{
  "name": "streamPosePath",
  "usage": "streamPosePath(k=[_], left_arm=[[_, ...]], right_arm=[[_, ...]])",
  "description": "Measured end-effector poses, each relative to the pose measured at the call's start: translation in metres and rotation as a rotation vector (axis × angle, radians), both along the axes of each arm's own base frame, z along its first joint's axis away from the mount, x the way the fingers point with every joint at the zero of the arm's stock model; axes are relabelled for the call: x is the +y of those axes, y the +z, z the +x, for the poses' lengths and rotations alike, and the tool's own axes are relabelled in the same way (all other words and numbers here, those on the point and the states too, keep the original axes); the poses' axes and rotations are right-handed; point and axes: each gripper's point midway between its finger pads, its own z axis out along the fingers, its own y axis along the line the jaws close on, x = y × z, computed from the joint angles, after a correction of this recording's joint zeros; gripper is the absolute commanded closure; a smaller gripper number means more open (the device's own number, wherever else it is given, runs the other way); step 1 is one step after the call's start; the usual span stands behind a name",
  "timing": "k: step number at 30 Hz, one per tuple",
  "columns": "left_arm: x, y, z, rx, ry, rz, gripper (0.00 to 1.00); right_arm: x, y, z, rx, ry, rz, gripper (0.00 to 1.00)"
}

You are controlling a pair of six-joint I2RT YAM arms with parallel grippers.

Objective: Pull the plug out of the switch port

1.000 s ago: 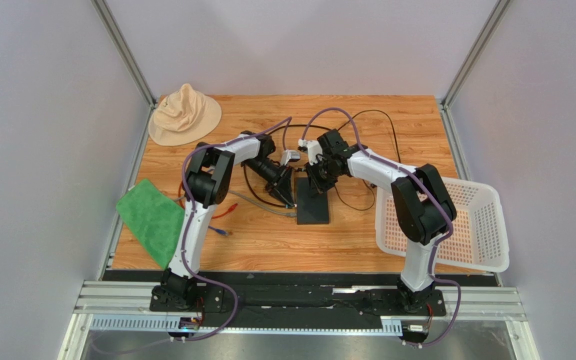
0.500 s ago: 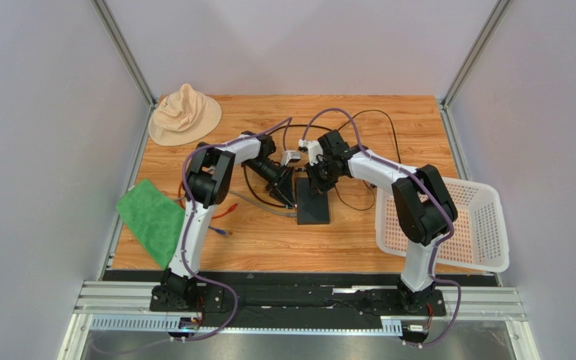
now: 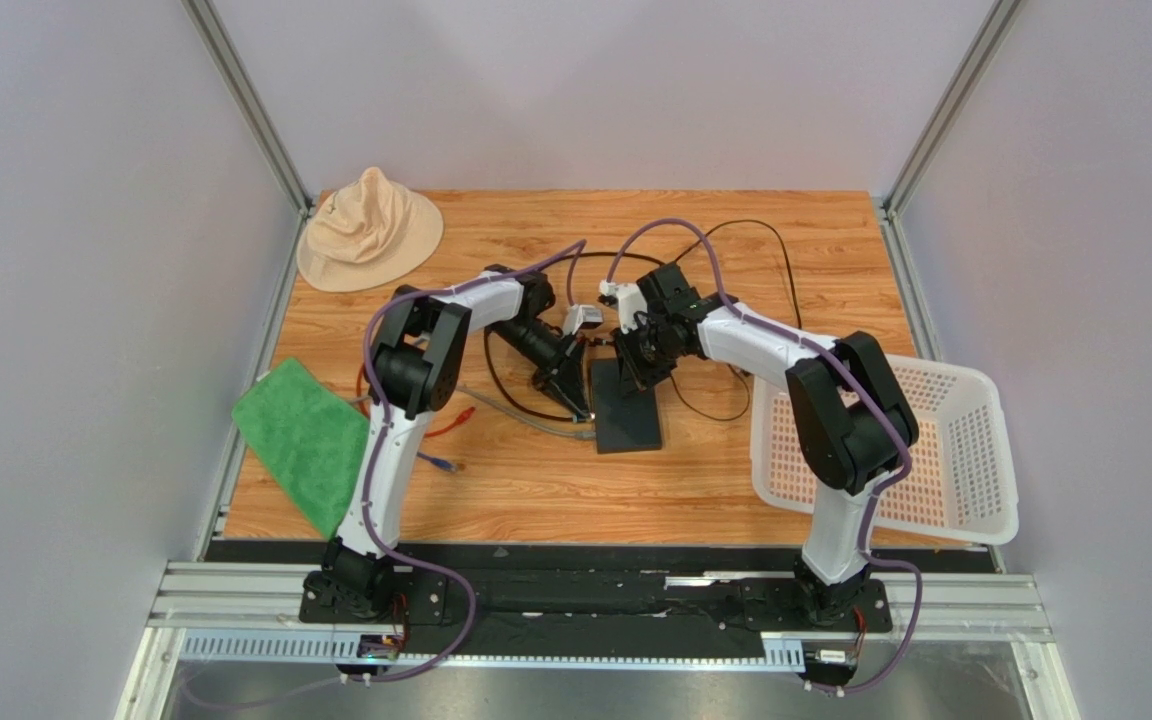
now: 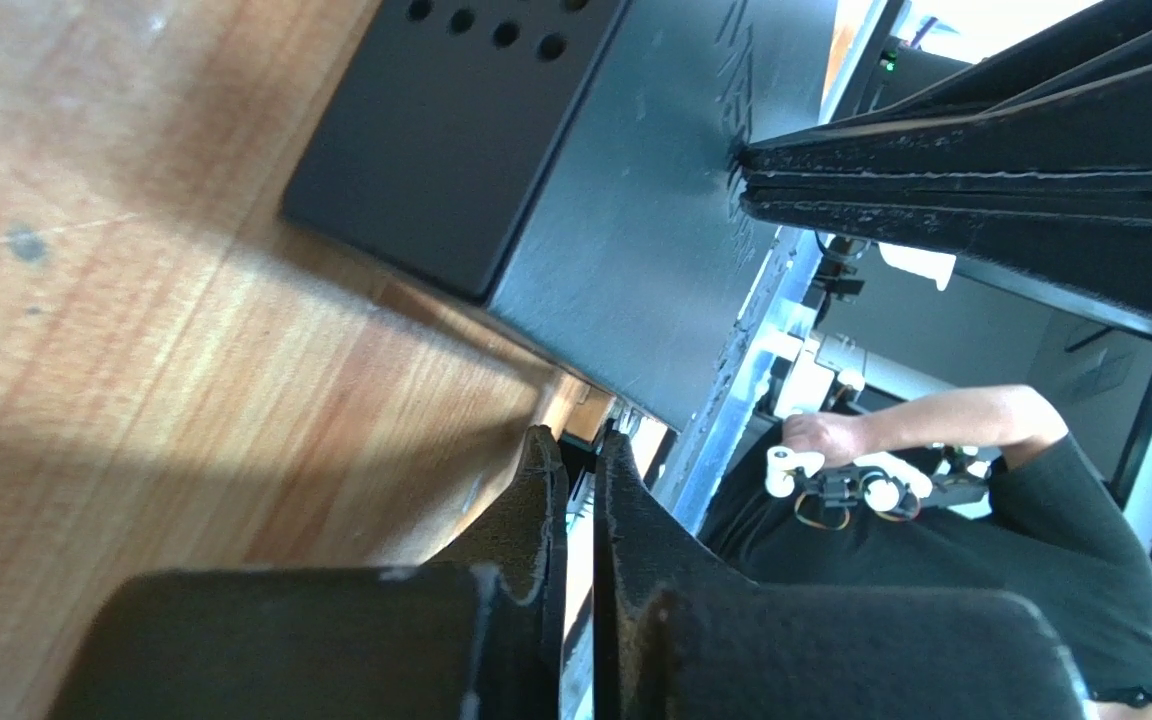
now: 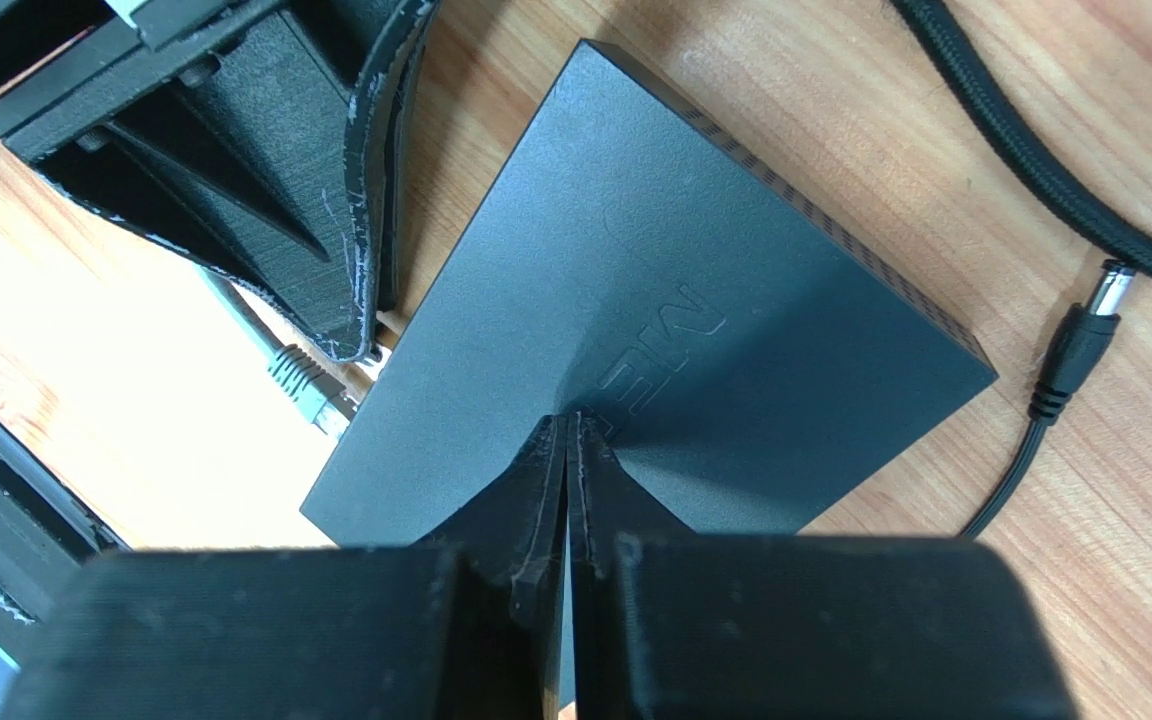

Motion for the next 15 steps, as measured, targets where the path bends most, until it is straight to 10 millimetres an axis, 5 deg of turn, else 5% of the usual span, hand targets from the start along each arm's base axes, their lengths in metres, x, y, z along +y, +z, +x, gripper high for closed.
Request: streamPosePath(k=[15], left_arm=[[0.008,-0.007,-0.004,-0.012,-0.019,0.053,0.97]], right_arm=[[-0.008,-0.001,-0.021,0.007,0.037,-0.014,0.99]])
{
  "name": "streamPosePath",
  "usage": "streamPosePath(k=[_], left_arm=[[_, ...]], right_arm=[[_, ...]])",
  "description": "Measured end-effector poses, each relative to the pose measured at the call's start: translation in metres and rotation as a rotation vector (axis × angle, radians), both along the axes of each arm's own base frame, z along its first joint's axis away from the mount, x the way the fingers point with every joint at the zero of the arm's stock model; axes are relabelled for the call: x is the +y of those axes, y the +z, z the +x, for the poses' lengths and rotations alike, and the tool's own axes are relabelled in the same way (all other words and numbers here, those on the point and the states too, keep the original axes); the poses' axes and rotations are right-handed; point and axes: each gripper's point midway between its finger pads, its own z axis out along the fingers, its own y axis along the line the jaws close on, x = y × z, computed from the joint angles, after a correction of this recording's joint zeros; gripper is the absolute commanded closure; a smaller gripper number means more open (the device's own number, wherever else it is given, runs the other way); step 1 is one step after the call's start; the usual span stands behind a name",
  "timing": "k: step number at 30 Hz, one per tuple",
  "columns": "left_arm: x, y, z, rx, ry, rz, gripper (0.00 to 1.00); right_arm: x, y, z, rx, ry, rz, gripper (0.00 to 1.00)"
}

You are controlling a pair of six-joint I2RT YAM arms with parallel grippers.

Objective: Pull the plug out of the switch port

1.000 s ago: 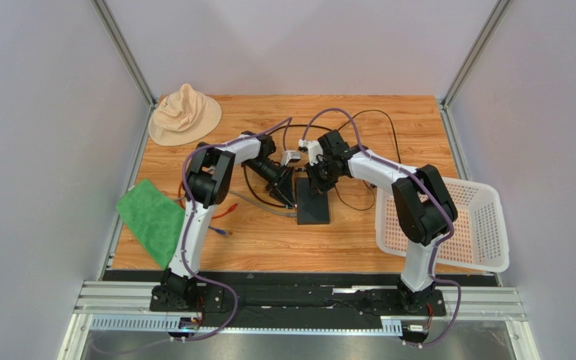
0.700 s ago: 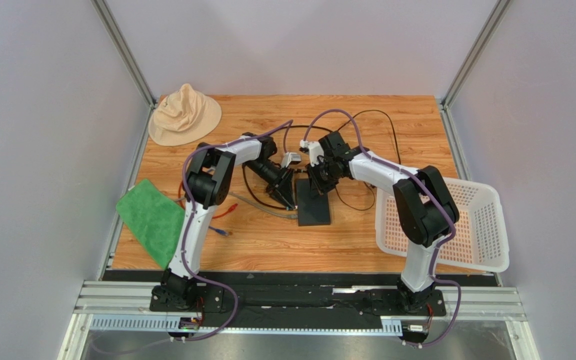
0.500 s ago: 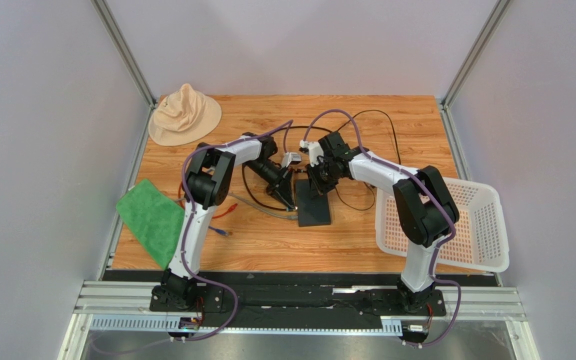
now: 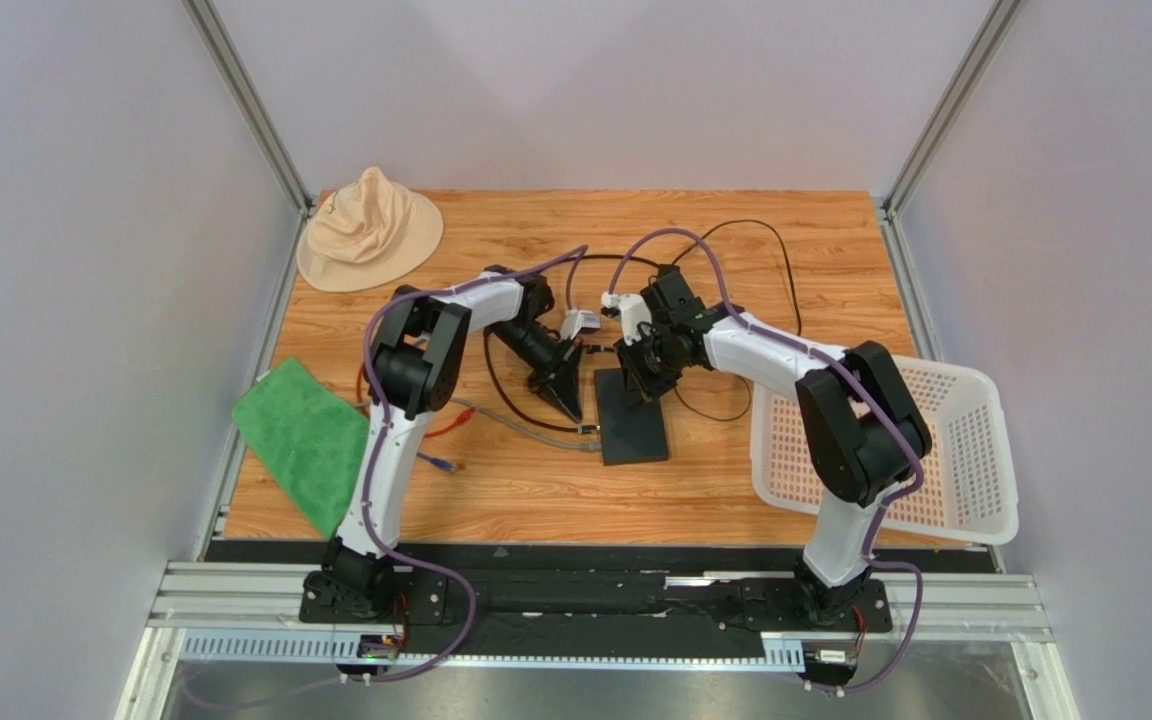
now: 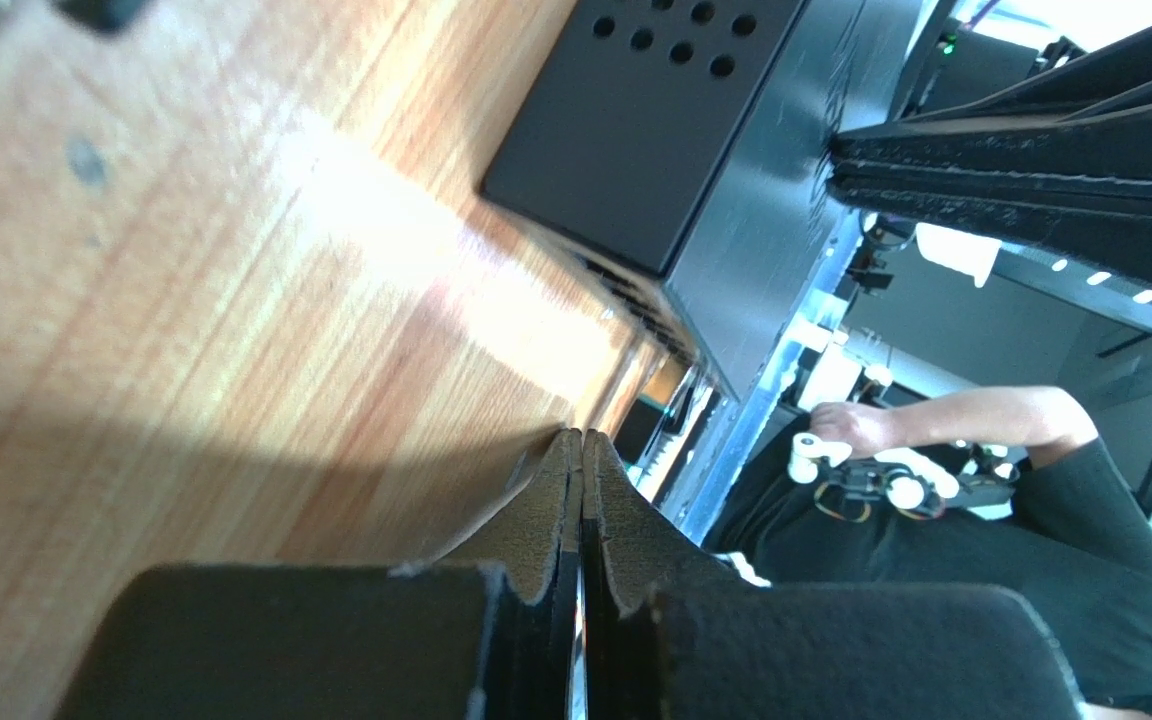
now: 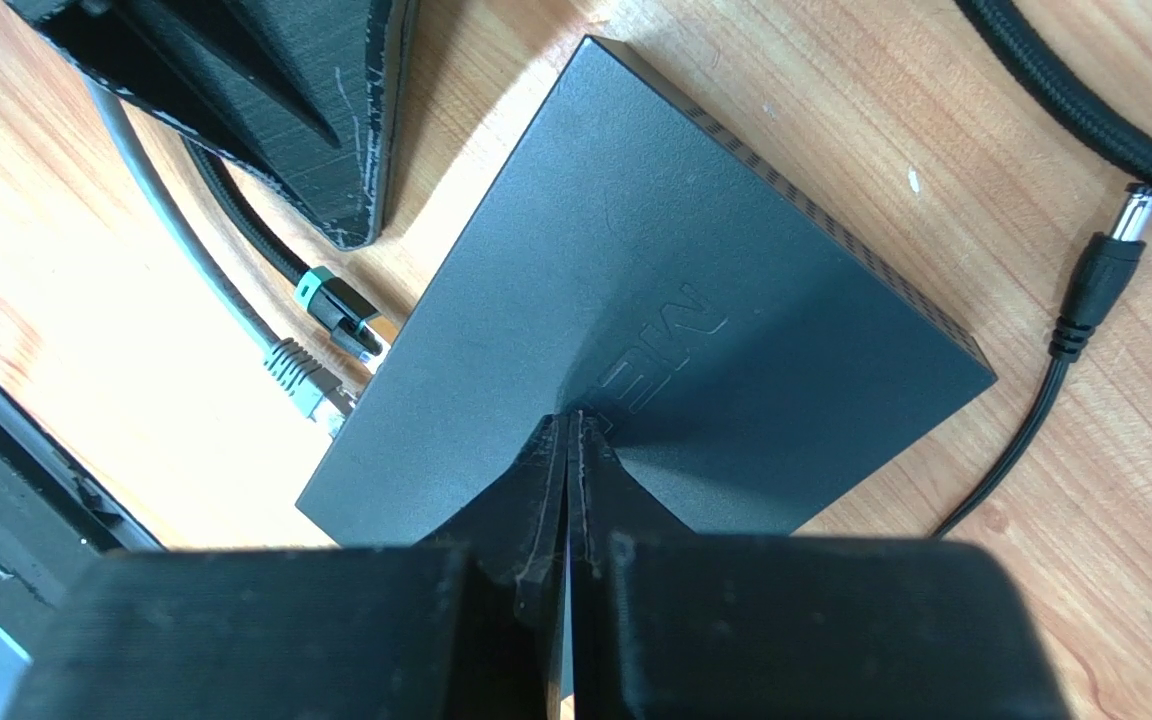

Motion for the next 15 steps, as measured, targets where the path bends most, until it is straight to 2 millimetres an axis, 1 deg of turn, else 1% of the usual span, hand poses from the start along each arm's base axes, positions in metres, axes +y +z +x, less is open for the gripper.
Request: streamPosePath(k=[1,3,4,6,8,10,11,12,14,15], left_arm=[[0.001,0.000,0.000,-0.002,0.000,0.002,0.87],[0.005,0.002,0.002,-0.026,-0.001,0.013,0.76],[0.006,0.003,0.003,-0.047,-0.004,0.013,0.67],[0.011,0.009,0.003,-0.092,-0.005,0.004,0.63],[0.014,0.020,0.001,-0.137,-0.005,-0.016,0.60],[0.012,0.036,0.002,-0.188,-0.006,-0.048,0.58],[0.010,0.041,0.005,-0.213,-0.005,-0.066,0.58],[0.008,0.046,0.008,-0.230,-0.005,-0.081,0.58],[0.001,0.049,0.012,-0.250,-0.010,-0.109,0.58],[-0.003,0.048,0.011,-0.247,-0.016,-0.118,0.57]], right_arm=[[0.000,0.000,0.000,-0.004,0.001,-0.003,0.99],[0.000,0.001,0.001,-0.012,0.004,-0.009,0.98],[0.000,0.002,0.001,-0.017,0.007,-0.012,0.98],[-0.003,0.002,0.001,-0.019,0.009,-0.031,0.98],[-0.007,0.003,-0.001,-0.015,0.009,-0.053,0.97],[-0.014,0.006,-0.007,-0.001,0.005,-0.078,0.92],[-0.015,0.008,-0.009,0.001,0.004,-0.081,0.87],[-0.017,0.012,-0.011,0.002,0.001,-0.084,0.70],[-0.020,0.021,-0.015,-0.009,-0.003,-0.079,0.55],[-0.023,0.026,-0.018,-0.021,0.003,-0.080,0.39]])
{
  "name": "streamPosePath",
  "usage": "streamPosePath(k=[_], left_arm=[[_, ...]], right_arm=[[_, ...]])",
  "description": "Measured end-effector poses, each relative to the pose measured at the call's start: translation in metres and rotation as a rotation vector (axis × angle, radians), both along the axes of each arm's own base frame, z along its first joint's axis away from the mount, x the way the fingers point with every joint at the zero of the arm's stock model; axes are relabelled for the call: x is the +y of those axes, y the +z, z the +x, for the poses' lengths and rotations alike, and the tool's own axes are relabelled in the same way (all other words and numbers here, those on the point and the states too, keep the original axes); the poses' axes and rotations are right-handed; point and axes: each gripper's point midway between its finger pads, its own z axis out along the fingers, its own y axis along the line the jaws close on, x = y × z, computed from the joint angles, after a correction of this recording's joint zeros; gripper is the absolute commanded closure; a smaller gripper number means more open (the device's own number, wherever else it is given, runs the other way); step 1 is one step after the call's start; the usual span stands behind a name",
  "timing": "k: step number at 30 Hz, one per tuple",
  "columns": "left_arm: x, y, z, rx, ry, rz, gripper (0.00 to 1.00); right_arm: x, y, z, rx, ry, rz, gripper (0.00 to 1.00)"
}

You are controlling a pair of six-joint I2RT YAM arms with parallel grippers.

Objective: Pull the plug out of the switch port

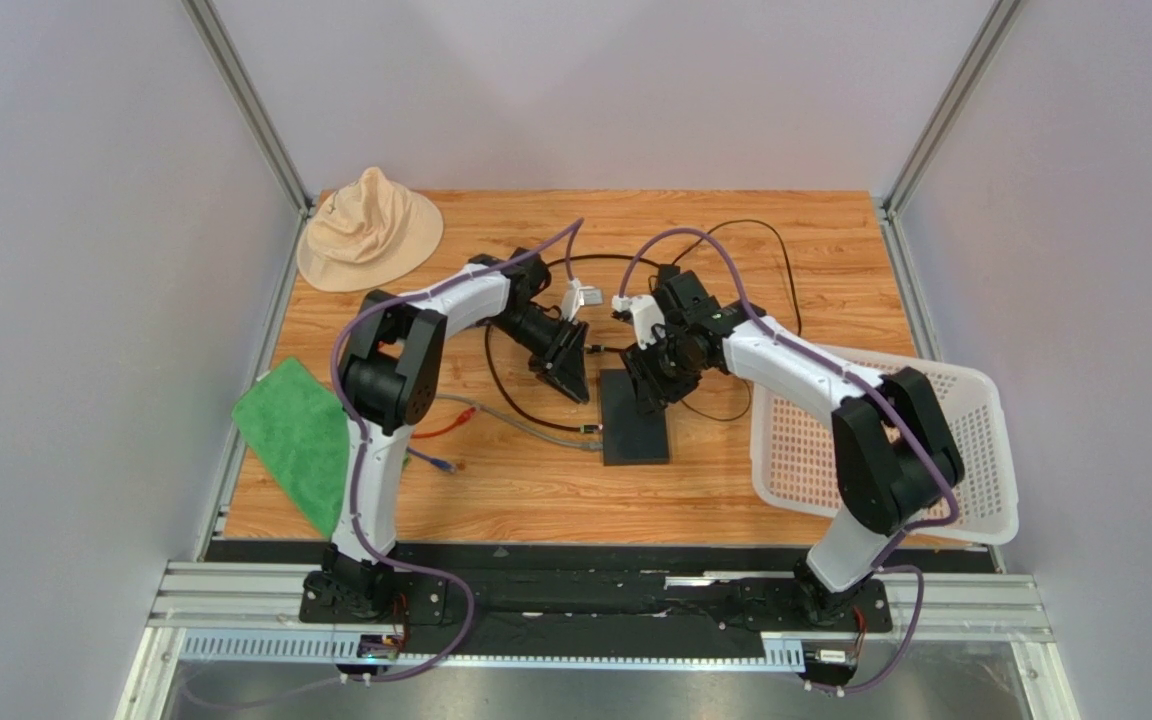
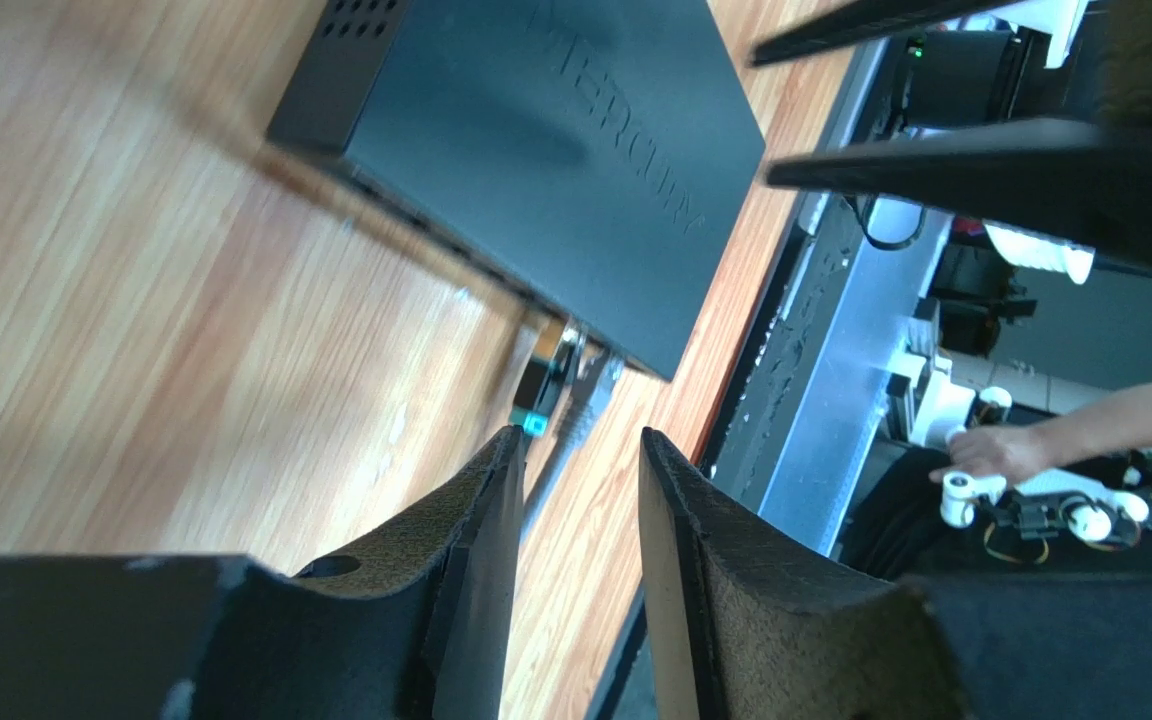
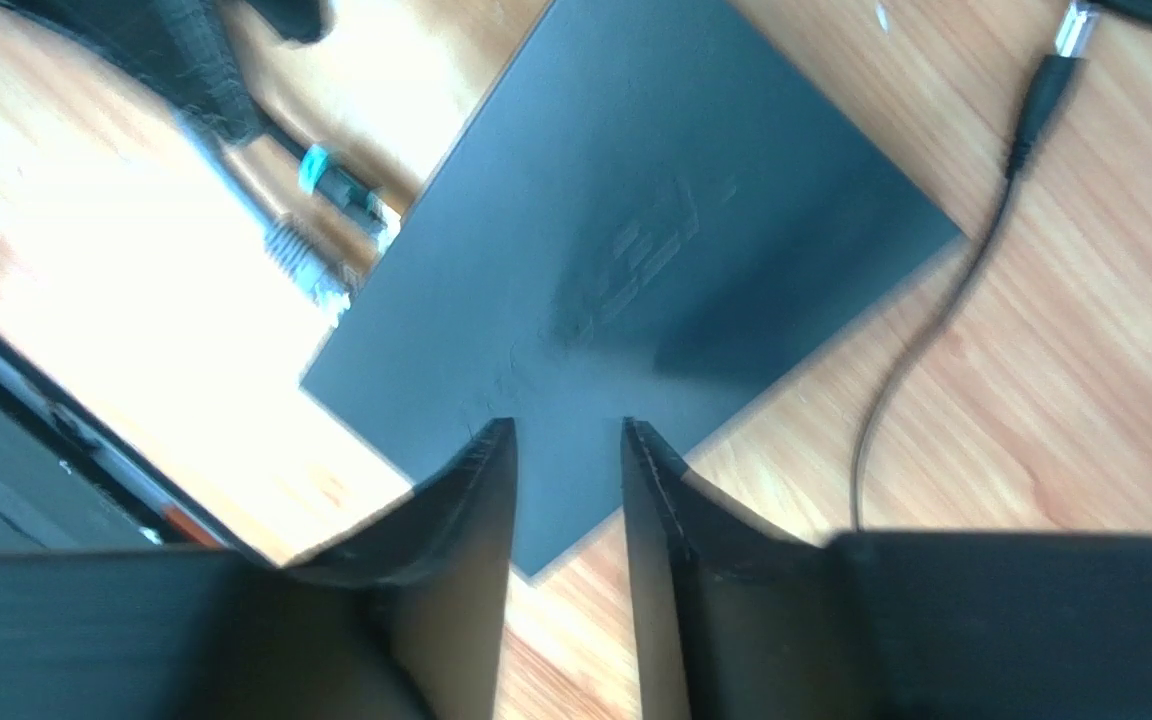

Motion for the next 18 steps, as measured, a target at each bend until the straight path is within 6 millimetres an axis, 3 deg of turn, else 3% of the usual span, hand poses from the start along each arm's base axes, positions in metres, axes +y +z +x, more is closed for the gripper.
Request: streamPosePath(k=[2,4,5,10,13,18], left_arm=[[-0.005,-0.006,-0.003,0.012,-0.013,-0.003,0.57],[-0.009,-0.016,-0.007,0.034,-0.027,0.003,0.53],[-0.011,-0.019,-0.009,0.043,-0.031,0.005,0.52],[-0.014,-0.032,-0.016,0.077,-0.043,0.017,0.51],[-0.014,-0.032,-0.016,0.081,-0.044,0.014,0.52],[-0.014,-0.033,-0.018,0.089,-0.044,0.007,0.51]], right_arm=[[-0.006,0.008,-0.006,-0.021,0.003,-0.001,0.26],[-0.014,0.014,-0.016,-0.044,0.024,-0.004,0.03],[-0.018,0.015,-0.023,-0.048,0.036,-0.007,0.00],[-0.034,-0.003,-0.060,-0.014,0.117,-0.034,0.00],[-0.036,-0.018,-0.077,0.017,0.168,-0.062,0.07],[-0.025,-0.038,-0.075,0.003,0.223,-0.100,0.14]])
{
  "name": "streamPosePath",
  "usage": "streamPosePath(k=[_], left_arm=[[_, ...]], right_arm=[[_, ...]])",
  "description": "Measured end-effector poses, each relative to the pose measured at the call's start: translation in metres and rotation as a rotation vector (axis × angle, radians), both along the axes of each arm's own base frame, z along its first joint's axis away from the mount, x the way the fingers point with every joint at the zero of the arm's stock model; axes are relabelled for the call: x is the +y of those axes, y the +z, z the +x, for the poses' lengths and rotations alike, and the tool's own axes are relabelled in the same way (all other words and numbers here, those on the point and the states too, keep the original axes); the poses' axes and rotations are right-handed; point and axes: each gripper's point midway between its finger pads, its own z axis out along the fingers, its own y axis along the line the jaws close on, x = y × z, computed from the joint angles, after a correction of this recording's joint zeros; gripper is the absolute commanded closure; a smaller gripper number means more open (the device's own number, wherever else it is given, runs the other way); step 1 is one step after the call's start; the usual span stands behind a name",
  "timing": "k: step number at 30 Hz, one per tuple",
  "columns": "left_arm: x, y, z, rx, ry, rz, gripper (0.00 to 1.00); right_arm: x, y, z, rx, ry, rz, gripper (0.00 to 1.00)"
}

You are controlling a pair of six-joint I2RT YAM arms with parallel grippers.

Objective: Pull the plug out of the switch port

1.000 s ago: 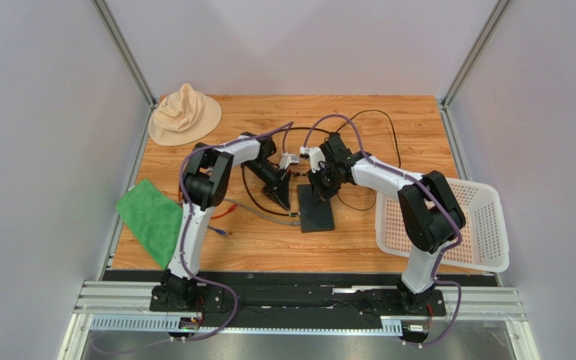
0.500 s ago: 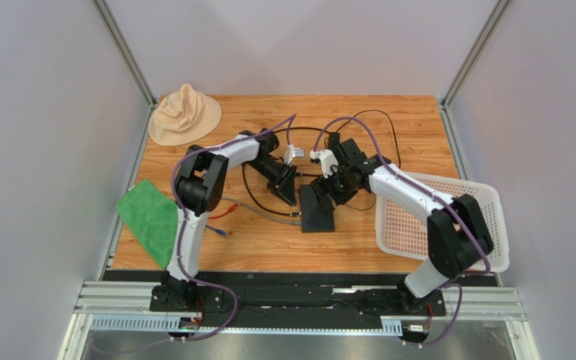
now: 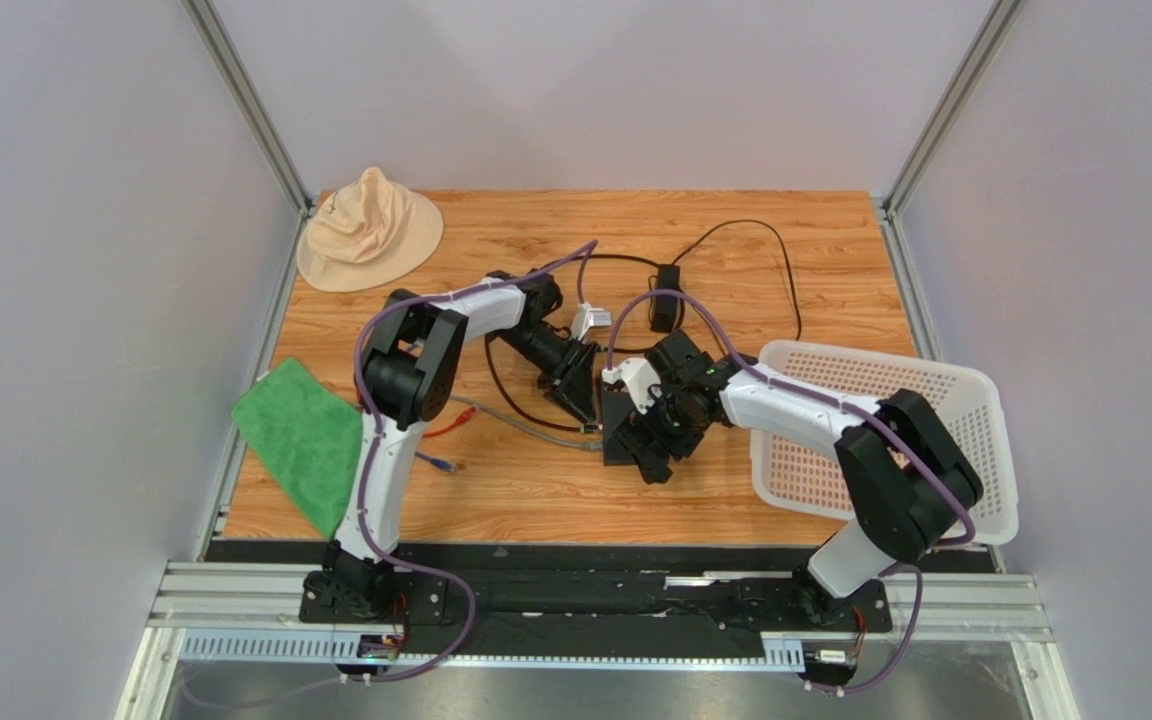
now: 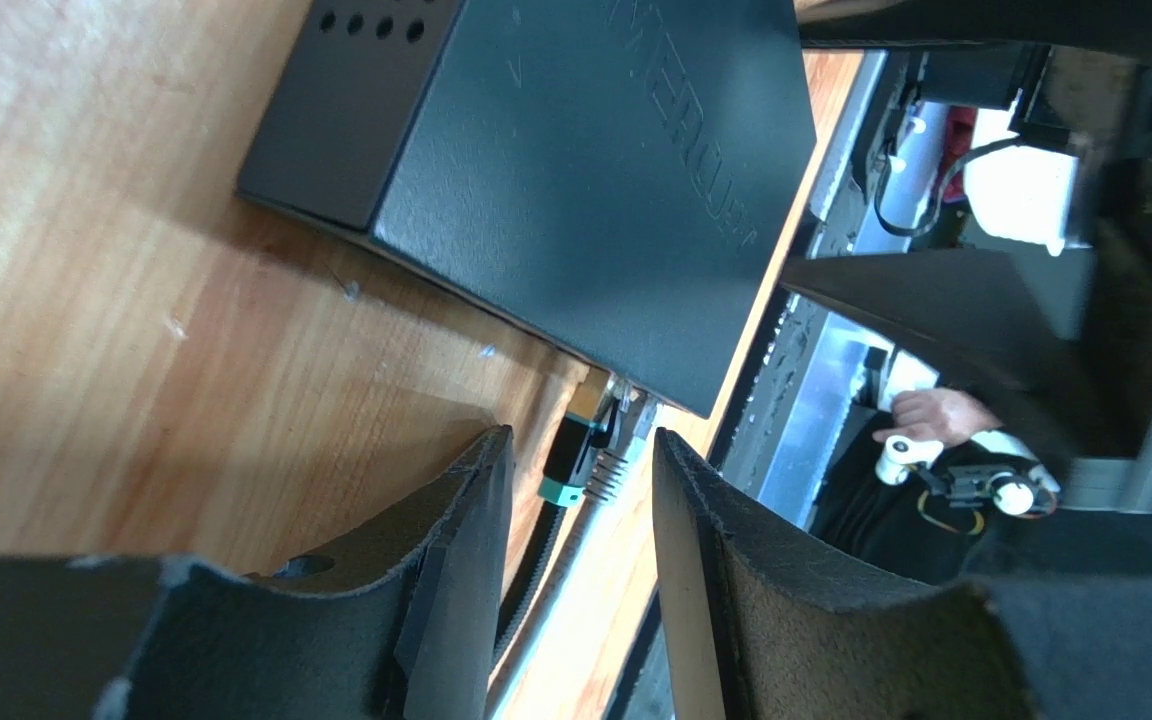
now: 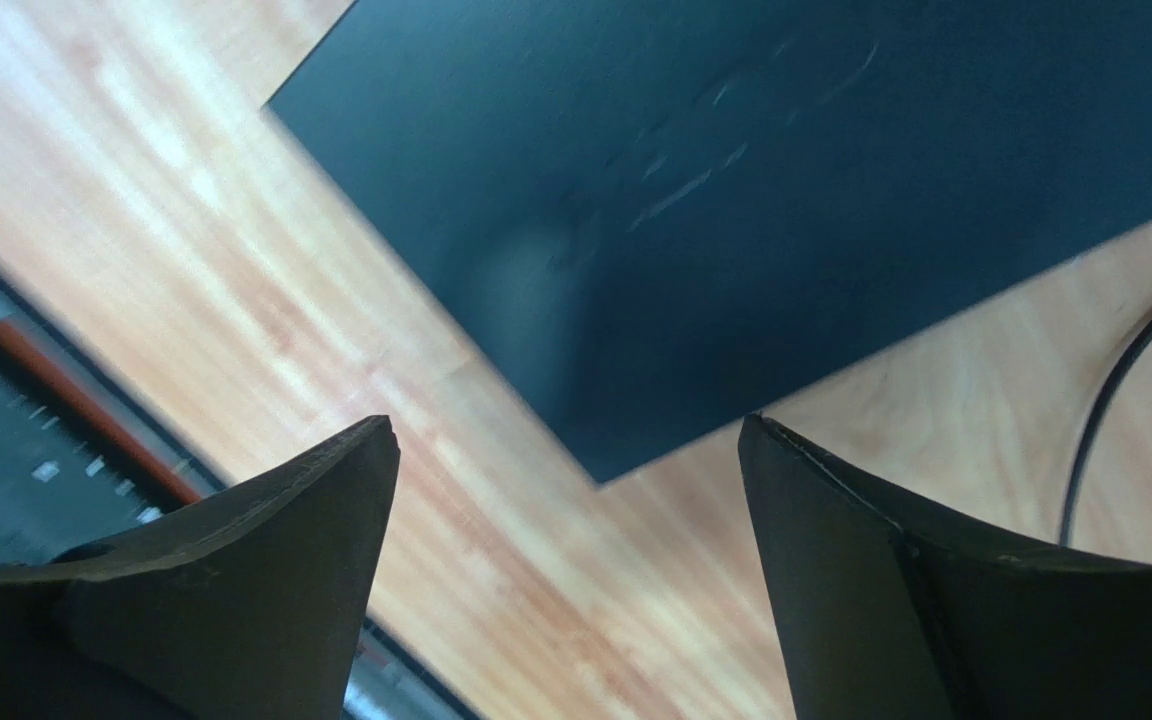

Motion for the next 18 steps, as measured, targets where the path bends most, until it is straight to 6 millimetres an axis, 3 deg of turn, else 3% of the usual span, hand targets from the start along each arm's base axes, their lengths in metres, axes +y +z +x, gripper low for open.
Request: streamPosePath(k=[8,18], left_arm=[[0.003,-0.001,-0.007,0.042,-0.003,0.008,0.51],[0.004,-0.004,-0.006,0.085,0.010,0.018,0.55]], right_arm=[[0.007,-0.011,0.043,-0.099,-0.038,-0.070,0.14],[0.003,-0.010,0.046,-0.089,-0.079,-0.081,0.12]])
